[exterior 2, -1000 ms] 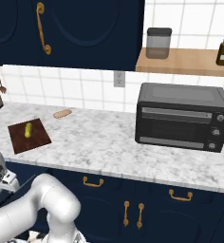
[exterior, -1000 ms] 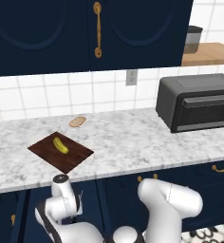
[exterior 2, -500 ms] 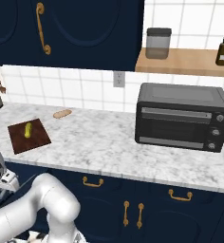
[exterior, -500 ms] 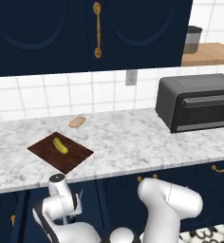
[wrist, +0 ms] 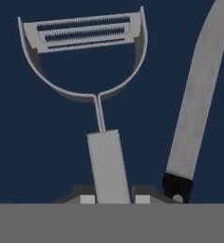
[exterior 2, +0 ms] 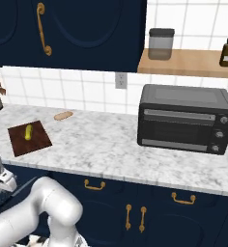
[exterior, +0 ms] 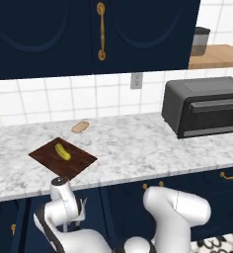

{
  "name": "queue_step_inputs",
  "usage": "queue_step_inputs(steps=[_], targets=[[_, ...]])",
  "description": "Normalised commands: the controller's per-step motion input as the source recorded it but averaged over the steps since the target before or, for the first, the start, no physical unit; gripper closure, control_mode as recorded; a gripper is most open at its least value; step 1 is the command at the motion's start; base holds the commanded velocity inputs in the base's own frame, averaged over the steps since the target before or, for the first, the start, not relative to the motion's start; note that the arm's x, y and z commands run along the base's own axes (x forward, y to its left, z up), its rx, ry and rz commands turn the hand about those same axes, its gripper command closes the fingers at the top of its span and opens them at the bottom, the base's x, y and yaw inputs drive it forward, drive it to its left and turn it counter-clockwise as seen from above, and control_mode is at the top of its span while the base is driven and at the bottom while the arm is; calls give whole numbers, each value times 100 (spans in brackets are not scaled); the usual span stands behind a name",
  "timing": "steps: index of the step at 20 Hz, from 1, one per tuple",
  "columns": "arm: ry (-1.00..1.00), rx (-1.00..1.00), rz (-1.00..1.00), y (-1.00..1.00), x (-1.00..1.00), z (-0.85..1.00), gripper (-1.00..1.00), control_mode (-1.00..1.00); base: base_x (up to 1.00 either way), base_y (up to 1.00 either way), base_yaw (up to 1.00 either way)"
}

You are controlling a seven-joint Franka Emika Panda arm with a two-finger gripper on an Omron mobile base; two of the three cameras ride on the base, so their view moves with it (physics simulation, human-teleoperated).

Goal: Place the appropriate cutting tool for cutting the cucumber skin on the cutting board.

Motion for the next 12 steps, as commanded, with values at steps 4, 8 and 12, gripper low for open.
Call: queue_step_inputs(steps=[4,8,12], targets=[[-6,9,0,0,-74,86,100,-100,0,0,0],[-11,5,0,-4,-60,100,100,-100,0,0,0],[-13,1,6,-39,-12,96,100,-100,0,0,0]])
